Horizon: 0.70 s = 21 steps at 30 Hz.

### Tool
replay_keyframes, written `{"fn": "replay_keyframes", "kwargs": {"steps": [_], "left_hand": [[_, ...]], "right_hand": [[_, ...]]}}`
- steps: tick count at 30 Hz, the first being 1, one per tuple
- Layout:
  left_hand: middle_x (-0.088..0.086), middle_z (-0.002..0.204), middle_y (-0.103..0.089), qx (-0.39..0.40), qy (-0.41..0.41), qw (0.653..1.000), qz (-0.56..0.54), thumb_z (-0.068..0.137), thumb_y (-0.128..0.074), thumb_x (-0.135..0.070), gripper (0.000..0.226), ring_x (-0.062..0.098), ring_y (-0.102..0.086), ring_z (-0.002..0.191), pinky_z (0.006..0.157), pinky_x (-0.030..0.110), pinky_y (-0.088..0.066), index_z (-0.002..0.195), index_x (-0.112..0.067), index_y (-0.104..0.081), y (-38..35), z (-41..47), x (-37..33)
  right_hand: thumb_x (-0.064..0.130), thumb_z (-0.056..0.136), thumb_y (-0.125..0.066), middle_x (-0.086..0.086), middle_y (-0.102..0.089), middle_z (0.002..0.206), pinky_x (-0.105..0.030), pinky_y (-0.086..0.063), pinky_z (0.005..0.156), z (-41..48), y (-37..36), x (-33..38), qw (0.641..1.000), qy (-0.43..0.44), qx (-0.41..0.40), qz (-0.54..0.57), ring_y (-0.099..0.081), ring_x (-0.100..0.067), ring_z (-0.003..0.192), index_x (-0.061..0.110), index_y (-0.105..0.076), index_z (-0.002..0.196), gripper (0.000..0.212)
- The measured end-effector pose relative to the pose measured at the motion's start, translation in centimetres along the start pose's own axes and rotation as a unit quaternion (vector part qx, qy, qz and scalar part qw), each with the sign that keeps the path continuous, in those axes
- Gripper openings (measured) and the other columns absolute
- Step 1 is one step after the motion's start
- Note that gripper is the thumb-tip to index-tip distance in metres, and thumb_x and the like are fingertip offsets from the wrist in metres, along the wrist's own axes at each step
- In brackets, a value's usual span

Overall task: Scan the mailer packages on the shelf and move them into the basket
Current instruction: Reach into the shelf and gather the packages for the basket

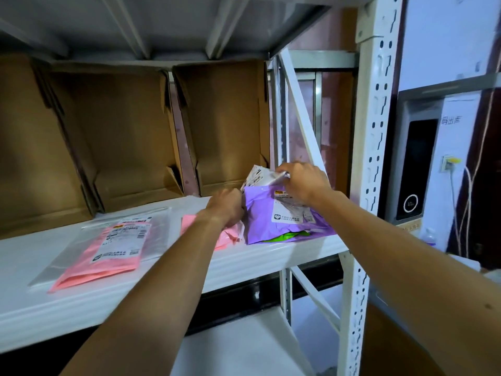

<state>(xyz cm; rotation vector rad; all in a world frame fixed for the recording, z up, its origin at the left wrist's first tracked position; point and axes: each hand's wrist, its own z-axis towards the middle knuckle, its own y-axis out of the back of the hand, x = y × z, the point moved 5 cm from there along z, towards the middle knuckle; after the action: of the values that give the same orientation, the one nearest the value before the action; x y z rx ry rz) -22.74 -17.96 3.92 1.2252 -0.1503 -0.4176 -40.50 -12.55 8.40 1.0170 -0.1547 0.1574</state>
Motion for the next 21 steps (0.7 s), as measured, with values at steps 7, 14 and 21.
{"fn": "replay_keyframes", "kwargs": {"steps": [7,14,21], "left_hand": [[0.025,0.116,-0.063,-0.067,0.042,0.996,-0.029,0.091,-0.052,-0.012,0.026,0.044,-0.058,0.109,0.088,0.041,-0.046,0.110,-0.005,-0.067,1.5,0.0,0.6],[0.019,0.108,-0.067,-0.142,0.060,0.988,-0.001,0.086,-0.044,-0.004,0.036,0.042,-0.059,0.101,0.083,0.043,-0.046,0.112,-0.012,-0.068,5.4,-1.6,5.1],[0.012,0.126,-0.064,-0.188,0.037,0.981,0.007,0.088,-0.060,-0.005,0.042,0.033,-0.059,0.113,0.097,0.041,-0.048,0.130,-0.011,-0.065,9.7,-7.3,9.2]], "right_hand": [[0.016,0.103,-0.043,-0.013,-0.069,0.118,-0.035,-0.053,0.086,0.4,0.4,1.4,0.994,-0.006,-0.054,0.098,-0.065,-0.030,0.102,0.024,-0.066,0.127,0.034],[0.020,0.100,-0.047,-0.010,-0.071,0.118,-0.042,-0.054,0.094,0.5,1.5,5.7,0.985,0.020,-0.072,0.156,-0.065,-0.032,0.107,0.025,-0.066,0.127,0.034],[0.029,0.096,-0.040,-0.008,-0.067,0.125,-0.042,-0.051,0.092,-2.1,1.0,11.7,0.978,0.034,-0.040,0.202,-0.061,-0.035,0.108,0.034,-0.053,0.136,0.042]]}}
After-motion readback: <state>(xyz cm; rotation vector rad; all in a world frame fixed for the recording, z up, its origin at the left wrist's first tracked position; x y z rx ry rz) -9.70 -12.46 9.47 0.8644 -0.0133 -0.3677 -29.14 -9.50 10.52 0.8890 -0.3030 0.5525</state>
